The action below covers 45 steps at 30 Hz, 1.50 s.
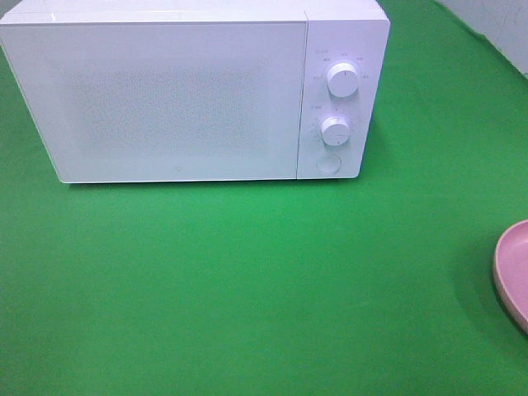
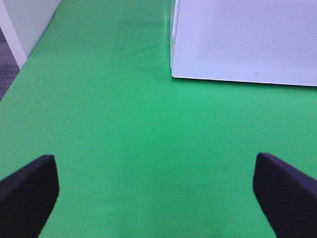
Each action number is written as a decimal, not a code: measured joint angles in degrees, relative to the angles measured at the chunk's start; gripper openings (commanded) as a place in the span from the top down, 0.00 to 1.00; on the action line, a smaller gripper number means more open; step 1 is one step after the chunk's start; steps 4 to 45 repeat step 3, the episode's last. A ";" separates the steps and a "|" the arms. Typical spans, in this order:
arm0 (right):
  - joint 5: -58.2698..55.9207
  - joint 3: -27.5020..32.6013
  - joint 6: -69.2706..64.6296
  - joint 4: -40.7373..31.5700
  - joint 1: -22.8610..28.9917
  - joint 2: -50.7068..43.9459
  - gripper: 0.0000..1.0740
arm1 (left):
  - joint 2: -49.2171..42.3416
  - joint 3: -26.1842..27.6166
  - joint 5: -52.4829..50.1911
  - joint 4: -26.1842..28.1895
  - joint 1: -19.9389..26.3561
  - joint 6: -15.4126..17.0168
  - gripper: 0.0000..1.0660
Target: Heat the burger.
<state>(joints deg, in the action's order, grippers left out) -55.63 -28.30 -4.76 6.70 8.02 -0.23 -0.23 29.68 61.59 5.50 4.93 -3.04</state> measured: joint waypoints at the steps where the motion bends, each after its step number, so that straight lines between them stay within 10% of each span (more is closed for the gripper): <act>1: 0.00 0.00 0.00 0.00 0.00 0.00 0.31 | 0.00 0.00 0.00 0.00 0.00 0.00 0.06; 45: 0.00 0.00 0.00 0.00 0.00 0.00 0.31 | 0.00 0.00 0.00 0.00 0.00 0.00 0.06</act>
